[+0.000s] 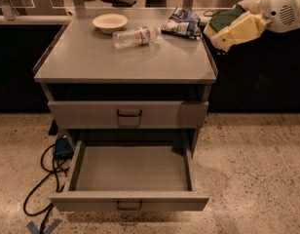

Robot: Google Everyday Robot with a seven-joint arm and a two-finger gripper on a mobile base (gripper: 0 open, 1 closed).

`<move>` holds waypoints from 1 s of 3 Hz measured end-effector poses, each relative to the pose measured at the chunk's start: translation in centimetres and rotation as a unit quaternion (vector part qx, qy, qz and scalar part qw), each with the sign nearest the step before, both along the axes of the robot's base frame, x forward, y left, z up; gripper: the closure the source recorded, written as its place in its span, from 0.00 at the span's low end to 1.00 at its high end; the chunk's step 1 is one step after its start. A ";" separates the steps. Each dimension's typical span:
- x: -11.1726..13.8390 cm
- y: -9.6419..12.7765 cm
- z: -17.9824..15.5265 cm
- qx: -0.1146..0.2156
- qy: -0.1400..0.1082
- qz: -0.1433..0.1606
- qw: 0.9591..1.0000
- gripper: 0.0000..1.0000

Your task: Place sponge into middle drawer

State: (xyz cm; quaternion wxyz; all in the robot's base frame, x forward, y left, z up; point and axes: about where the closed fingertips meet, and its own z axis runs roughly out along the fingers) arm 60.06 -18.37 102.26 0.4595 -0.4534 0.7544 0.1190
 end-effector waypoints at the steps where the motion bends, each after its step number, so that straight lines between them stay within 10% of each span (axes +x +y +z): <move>1: -2.0 -0.3 -2.7 -0.009 0.029 -0.002 1.000 1.00; 3: -6.0 2.7 -5.7 -0.016 0.029 0.030 0.999 1.00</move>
Offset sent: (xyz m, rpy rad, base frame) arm -0.0406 0.0173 -0.0683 -0.0817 0.1220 0.0737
